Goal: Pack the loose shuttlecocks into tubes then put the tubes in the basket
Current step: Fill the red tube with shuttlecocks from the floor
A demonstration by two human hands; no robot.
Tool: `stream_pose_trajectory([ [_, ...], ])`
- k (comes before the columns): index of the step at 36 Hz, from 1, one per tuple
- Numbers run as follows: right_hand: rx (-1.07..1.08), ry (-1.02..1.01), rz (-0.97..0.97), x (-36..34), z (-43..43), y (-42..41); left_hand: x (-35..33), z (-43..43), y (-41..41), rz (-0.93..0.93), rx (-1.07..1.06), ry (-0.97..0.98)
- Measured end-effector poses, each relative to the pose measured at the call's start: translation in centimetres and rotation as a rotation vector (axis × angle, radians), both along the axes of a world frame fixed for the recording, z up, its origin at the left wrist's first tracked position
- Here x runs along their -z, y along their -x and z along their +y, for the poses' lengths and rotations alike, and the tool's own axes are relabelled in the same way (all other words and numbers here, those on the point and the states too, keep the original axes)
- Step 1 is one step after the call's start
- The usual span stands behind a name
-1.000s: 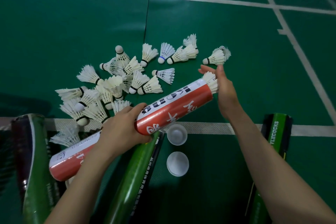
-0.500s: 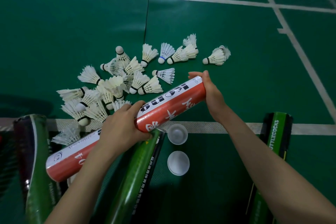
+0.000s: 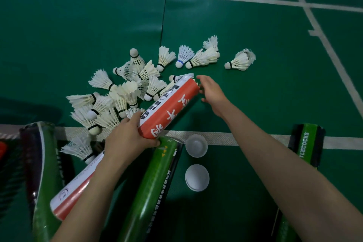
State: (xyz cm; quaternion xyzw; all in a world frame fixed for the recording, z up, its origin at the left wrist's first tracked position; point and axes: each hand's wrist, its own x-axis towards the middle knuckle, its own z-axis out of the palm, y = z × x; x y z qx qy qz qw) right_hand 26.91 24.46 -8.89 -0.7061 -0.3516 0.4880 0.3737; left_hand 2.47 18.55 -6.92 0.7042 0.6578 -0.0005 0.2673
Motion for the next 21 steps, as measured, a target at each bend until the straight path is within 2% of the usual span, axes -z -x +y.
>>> stream_pose_trajectory([
  [3, 0.037, 0.001, 0.018, 0.1, 1.4, 0.6, 0.3, 0.1, 0.7, -0.031, -0.042, 0.017],
  [6, -0.019, 0.029, -0.054, 0.2, 2.4, 1.2, 0.5, 0.3, 1.3, -0.073, -0.078, 0.023],
  [10, -0.092, 0.08, -0.037, 1.0, 2.9, 1.8, 0.2, 0.4, 1.7, -0.127, -0.103, 0.063],
  [14, 0.066, -0.012, -0.046, 1.6, 3.0, 1.9, 0.0, 0.2, 2.0, -0.112, -0.088, 0.081],
  [21, 0.346, -0.177, -0.246, -0.1, 1.4, -1.0, -0.8, 0.0, 1.8, -0.1, -0.006, 0.14],
])
